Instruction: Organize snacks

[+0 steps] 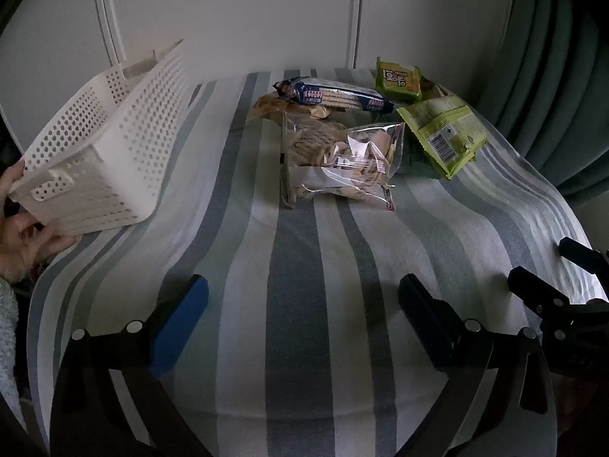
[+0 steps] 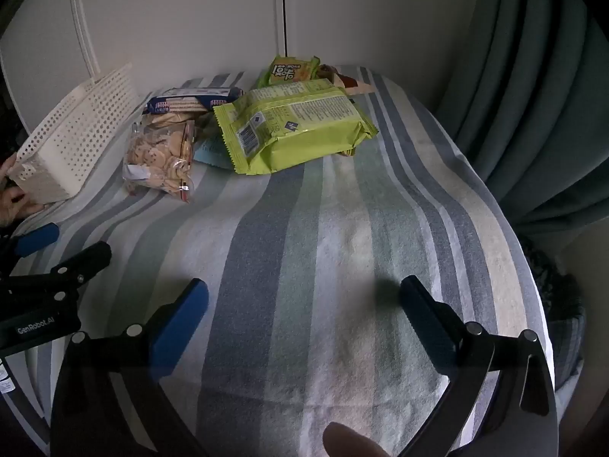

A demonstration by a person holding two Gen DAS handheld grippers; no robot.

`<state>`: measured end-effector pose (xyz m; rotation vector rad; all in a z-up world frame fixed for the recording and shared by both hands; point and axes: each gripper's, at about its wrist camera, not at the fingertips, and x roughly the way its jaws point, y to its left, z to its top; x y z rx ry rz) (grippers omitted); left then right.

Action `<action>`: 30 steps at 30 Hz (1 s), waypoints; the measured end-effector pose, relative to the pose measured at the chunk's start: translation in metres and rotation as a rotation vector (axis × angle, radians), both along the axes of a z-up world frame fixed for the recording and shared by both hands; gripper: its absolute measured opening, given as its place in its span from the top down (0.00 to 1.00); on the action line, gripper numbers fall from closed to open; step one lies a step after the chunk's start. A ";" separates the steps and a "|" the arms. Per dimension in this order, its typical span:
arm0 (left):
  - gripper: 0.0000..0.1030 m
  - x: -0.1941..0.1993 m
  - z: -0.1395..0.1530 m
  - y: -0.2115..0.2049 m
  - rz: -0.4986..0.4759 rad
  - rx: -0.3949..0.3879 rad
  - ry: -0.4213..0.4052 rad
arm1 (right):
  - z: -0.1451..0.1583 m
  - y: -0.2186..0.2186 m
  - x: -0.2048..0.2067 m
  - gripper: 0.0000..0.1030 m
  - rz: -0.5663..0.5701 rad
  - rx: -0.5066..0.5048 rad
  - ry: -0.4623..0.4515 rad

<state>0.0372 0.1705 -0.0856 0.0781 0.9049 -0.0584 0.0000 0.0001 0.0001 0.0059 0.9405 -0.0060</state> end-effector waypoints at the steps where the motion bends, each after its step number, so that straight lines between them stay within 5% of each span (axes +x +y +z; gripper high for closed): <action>1: 0.02 0.000 0.000 0.000 0.000 0.001 0.000 | 0.000 0.000 0.000 0.05 0.000 0.002 0.000; 30: 0.02 0.000 0.000 0.000 0.001 0.002 0.000 | 0.001 0.004 0.000 0.05 0.000 -0.009 0.000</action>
